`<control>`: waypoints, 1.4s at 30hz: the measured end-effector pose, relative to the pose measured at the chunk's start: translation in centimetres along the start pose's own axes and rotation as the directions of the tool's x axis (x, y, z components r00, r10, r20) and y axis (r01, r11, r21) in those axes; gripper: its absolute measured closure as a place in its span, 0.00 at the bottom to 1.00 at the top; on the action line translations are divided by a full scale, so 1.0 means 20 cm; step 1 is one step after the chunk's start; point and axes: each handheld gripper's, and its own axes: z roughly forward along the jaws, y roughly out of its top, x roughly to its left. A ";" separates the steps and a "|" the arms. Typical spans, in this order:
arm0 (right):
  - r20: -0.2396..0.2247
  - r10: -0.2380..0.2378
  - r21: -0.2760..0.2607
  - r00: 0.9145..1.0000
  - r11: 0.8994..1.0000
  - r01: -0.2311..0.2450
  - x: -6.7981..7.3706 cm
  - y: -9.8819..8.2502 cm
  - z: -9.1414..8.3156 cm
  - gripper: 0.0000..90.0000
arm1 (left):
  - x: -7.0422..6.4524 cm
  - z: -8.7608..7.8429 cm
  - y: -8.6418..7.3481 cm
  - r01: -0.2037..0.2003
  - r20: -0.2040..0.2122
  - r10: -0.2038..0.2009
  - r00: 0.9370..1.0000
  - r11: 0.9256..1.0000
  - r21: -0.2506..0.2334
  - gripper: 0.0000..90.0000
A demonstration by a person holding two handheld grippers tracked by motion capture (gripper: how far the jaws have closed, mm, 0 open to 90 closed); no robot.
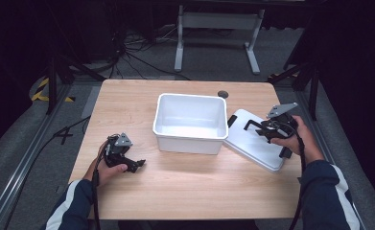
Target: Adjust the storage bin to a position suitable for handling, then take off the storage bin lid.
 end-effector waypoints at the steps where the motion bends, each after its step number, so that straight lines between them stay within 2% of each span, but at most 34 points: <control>1: 0.000 -0.005 -0.005 1.000 1.000 0.005 0.01 0.00 -0.01 0.61 | 0.00 0.00 0.00 0.000 0.000 0.000 1.000 1.000 0.000 0.00; 8: 0.007 -0.008 -0.026 1.000 1.000 0.008 0.04 0.00 -0.08 0.54 | 0.00 0.00 0.00 0.000 0.000 0.000 1.000 1.000 0.000 0.00; 14: 0.014 -0.001 -0.027 1.000 1.000 0.001 0.08 -0.04 -0.13 0.51 | 0.00 0.00 0.00 0.000 0.000 0.000 1.000 1.000 0.000 0.00; 18: 0.022 -0.017 -0.043 1.000 0.999 0.018 0.11 -0.06 -0.16 0.48 | 0.00 0.00 0.00 0.000 0.000 0.000 1.000 1.000 -0.001 0.00; 23: 0.039 -0.010 -0.065 0.999 0.998 0.012 0.15 -0.11 -0.19 0.46 | 0.00 0.00 0.00 -0.001 0.000 0.001 1.000 1.000 0.000 0.00; 31: 0.082 0.009 -0.094 0.997 0.996 -0.001 0.21 -0.24 -0.23 0.40 | 0.00 0.00 0.00 0.001 -0.001 -0.001 1.000 1.000 -0.001 0.00; 35: 0.074 0.024 -0.119 0.997 0.993 -0.015 0.25 -0.32 -0.26 0.39 | 0.00 0.00 0.00 -0.002 0.000 0.002 1.000 1.000 -0.001 0.00; 39: 0.085 0.038 -0.151 0.996 0.988 -0.024 0.28 -0.39 -0.28 0.37 | 0.00 0.00 0.00 -0.002 0.003 0.002 1.000 1.000 -0.001 0.00; 42: 0.102 0.044 -0.156 0.994 0.987 -0.028 0.31 -0.45 -0.28 0.35 | 0.00 0.00 0.00 -0.004 0.006 0.004 1.000 1.000 0.002 0.00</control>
